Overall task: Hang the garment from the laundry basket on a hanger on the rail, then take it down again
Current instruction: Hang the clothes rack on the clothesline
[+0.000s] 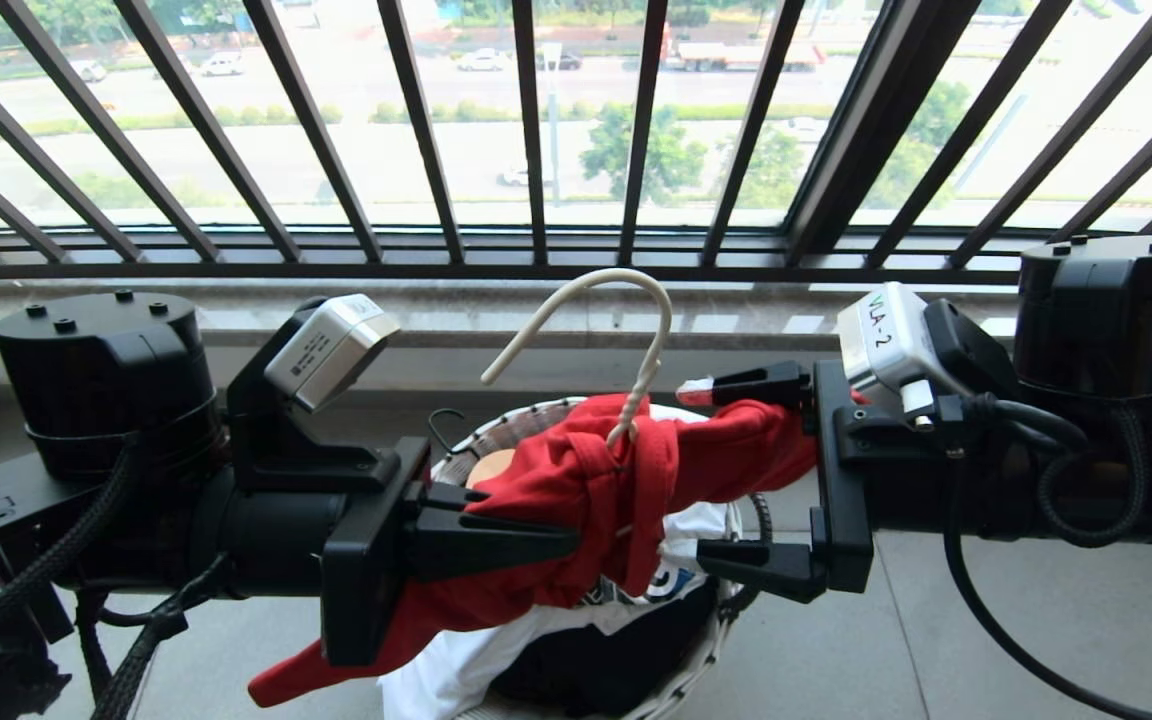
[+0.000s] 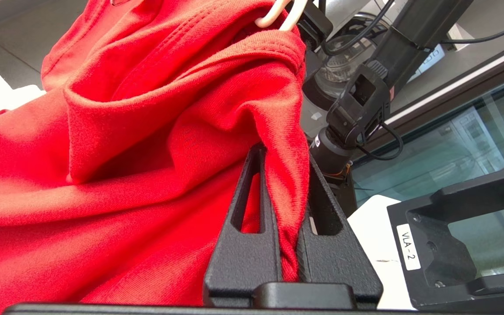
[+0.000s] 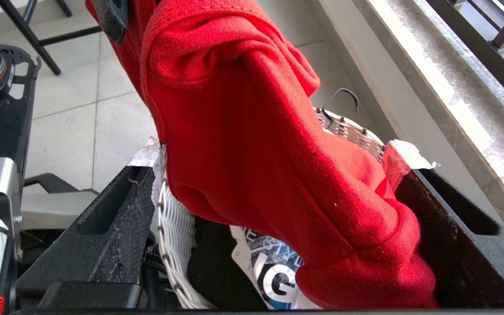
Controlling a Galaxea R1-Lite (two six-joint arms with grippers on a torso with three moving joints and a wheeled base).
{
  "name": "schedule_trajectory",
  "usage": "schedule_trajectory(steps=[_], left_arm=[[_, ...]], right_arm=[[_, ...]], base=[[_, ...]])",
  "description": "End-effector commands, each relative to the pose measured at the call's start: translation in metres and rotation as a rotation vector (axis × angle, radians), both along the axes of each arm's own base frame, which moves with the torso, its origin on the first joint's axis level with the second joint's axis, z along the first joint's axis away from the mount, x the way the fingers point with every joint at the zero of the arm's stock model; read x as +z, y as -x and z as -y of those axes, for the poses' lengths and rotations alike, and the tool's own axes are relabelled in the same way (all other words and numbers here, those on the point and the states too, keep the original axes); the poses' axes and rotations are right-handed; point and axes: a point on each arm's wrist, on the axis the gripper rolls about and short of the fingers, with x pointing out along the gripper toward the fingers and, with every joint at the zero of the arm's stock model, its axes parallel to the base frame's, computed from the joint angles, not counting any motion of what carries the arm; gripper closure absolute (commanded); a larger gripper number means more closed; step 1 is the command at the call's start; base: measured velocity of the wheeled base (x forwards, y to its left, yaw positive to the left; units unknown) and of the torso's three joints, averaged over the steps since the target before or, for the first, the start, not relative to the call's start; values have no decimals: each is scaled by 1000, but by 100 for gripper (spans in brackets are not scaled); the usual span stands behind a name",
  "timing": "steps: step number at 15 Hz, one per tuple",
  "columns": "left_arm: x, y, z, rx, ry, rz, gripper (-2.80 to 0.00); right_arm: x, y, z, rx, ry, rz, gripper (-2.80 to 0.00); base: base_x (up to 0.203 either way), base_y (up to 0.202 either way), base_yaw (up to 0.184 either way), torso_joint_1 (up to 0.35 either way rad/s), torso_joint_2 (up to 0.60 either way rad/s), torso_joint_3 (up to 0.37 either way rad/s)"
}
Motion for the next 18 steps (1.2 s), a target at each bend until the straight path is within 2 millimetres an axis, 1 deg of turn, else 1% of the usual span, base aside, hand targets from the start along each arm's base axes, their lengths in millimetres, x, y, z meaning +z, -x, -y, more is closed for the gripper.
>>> schedule_trajectory(steps=[1,4,5,6,9,13,18], left_arm=[[0,1,1,-11,3,2,0],[2,3,1,-13,8,9,0],[3,3,1,-9,11,14,0],[3,3,1,-8,12,16,0],[3,3,1,-2,13,24,0],[5,1,1,49,22,42,0],[5,1,1,50,23,45,0]], right_arm=[[-1,1,-2,11,2,1,-280],[-3,2,-2,16,8,-2,-280],[-4,2,-3,21,12,2,-36],[-5,3,-2,21,16,1,0],[-7,6,-5,39,21,-7,0],[-9,8,-8,53,25,-11,0],[-9,9,-9,57,25,-10,0]], base=[[0,0,0,0,0,0],[0,0,0,0,0,0],[0,0,0,0,0,0],[0,0,0,0,0,0],[0,0,0,0,0,0],[0,0,0,0,0,0],[0,0,0,0,0,0]])
